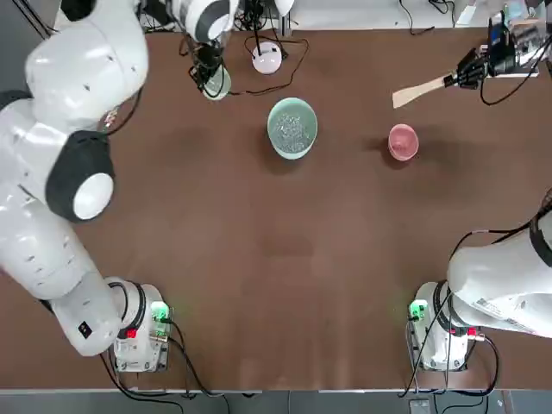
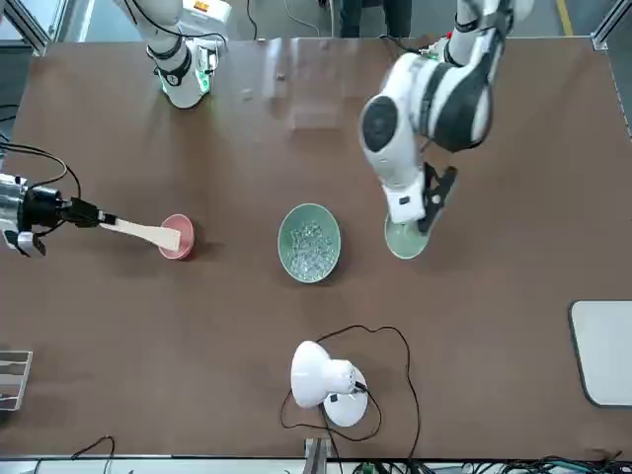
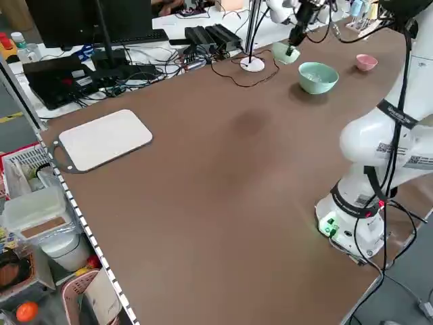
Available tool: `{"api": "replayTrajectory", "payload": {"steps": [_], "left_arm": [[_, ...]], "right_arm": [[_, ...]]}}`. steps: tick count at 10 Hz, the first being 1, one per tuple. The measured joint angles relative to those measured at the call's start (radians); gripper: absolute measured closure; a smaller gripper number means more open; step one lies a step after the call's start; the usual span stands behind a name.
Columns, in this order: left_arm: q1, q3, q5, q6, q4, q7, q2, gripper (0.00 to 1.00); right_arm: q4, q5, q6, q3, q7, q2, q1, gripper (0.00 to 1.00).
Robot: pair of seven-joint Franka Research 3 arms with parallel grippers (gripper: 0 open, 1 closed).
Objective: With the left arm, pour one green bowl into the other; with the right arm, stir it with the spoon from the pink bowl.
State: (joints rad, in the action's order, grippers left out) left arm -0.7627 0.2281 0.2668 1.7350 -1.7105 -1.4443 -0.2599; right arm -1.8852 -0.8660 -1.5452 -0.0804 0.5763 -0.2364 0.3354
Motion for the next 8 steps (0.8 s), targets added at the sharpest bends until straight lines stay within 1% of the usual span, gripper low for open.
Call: {"api": "replayTrajectory", "payload": {"steps": [1, 2, 4, 5, 6, 7, 8], "left_arm": [[0.047, -0.001, 0.000, 0.088, -0.089, 0.043, 0.046, 0.95], [0.101, -0.001, -0.019, 0.130, -0.148, 0.118, 0.070, 0.95], [0.236, 0.000, -0.062, 0.156, -0.200, 0.313, 0.077, 0.95], [0.311, 0.000, -0.068, 0.173, -0.222, 0.404, 0.079, 0.95], [0.378, -0.001, -0.075, 0.226, -0.259, 0.473, 0.080, 0.95], [0.431, -0.001, -0.087, 0.322, -0.319, 0.532, 0.078, 0.95], [0.466, -0.002, -0.099, 0.405, -0.382, 0.589, 0.070, 0.95]], "right_arm": [[0.035, 0.034, -0.004, 0.002, -0.114, 0.037, -0.054, 0.94], [0.074, 0.062, -0.013, 0.003, -0.228, 0.067, -0.112, 0.94], [0.142, 0.141, -0.069, 0.006, -0.476, 0.109, -0.254, 0.94], [0.179, 0.206, -0.125, 0.007, -0.631, 0.117, -0.351, 0.94], [0.204, 0.280, -0.211, 0.009, -0.797, 0.118, -0.468, 0.94], [0.210, 0.346, -0.297, 0.010, -0.948, 0.117, -0.585, 0.94], [0.211, 0.399, -0.363, 0.011, -1.068, 0.113, -0.681, 0.94]]}}
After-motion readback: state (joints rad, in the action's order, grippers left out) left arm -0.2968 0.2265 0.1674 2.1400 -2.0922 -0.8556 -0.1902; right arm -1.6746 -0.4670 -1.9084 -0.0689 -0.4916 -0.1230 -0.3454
